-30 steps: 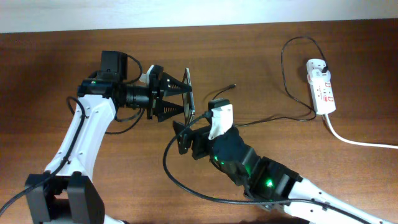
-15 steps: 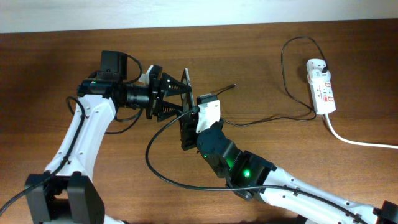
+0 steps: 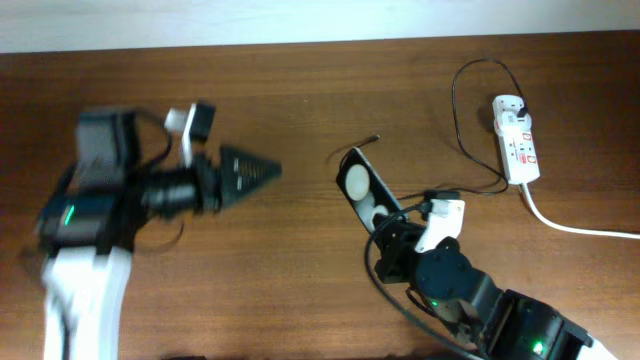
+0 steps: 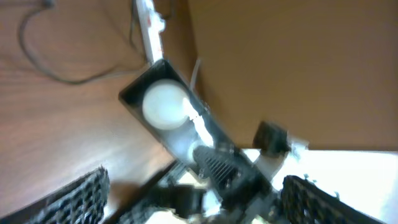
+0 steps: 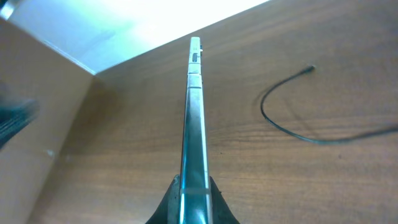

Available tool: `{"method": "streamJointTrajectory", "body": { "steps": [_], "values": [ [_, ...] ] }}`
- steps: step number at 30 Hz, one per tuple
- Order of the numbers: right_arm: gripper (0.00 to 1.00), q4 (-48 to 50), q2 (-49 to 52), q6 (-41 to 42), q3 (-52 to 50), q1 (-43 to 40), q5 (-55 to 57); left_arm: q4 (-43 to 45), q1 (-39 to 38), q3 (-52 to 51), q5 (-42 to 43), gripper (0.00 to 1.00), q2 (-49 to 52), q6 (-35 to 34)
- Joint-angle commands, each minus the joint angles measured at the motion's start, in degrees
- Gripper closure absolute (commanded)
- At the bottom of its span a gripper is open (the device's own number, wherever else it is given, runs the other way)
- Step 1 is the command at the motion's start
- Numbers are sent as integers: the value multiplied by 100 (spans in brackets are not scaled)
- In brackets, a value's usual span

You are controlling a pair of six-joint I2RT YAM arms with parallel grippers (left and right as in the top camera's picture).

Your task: Plug charger to phone and switch on socket

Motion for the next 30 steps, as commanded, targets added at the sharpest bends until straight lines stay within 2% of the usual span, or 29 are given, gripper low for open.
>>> {"method": "streamJointTrajectory", "body": {
  "steps": [1, 2, 3, 6, 7, 9, 10, 11, 12, 14, 16, 18, 21, 23, 25, 26, 28, 30],
  "values": [
    [96, 160, -92, 1281, -212, 26, 61, -1134, 9, 17, -2741, 3, -1578, 872],
    [96, 398, -76, 1521, -385, 26, 31, -1283, 9, 15, -3018, 2, -1858, 942],
    [96, 1508, -55, 1808, -1003, 26, -205, -1493, 9, -35, -3158, 2, -2592, 1156],
    [96, 4852, 133, 2052, -2688, 24, -909, -1497, 11, -774, -3386, 4, -3836, 1099],
    [96, 5421, 258, 2323, -3053, 24, -938, -1178, 15, -1626, -3394, 1, -4234, 669],
    [96, 5482, 278, 2319, -3088, 24, -1093, -223, 15, -2922, -3386, 1, -4325, -361],
    [96, 5482, 271, 2319, -3088, 24, -1099, 726, 13, -3724, -3254, 1, -4325, -1244],
    [96, 5480, 271, 2319, -3088, 24, -1102, 2374, 13, -4776, -2636, 1, -4304, -2260],
    [96, 5480, 273, 2321, -3088, 24, -1102, 4164, 13, -5674, -2127, 1, -4212, -3563],
    [96, 5480, 297, 2669, -3088, 24, -1097, 6618, 13, -6924, -1871, 1, -3862, -5735],
    [96, 5482, 472, 3200, -3088, 24, -1099, 7995, 13, -7324, -1672, 1, -3630, -6548],
    [96, 5928, 1014, 3497, -3088, 26, -1209, 8874, 9, -7322, -1628, 1, -3491, -6920],
    [96, 6640, 1600, 3497, -3088, 26, -1344, 8852, 9, -7322, -1648, 1, -3093, -6913],
    [96, 6922, 1923, 3495, -3086, 26, -1355, 9617, 9, -7309, -1641, 1, -2227, -6870],
    [96, 6944, 1969, 3436, -3086, 24, -1355, 10612, -2, -6929, -1377, 1, -879, -6795],
    [96, 6944, 1969, 3436, -3086, 24, -1355, 10824, -74, -6714, -1204, 1, -426, -6736],
    [96, 7005, 1969, 3438, -3086, 26, -1355, 11702, -758, -6083, -918, 1, 796, -6741],
    [96, 7152, 1969, 3436, -3086, 26, -1355, 11978, -1377, -5864, -970, 1, 1252, -6743]
  ]
}}
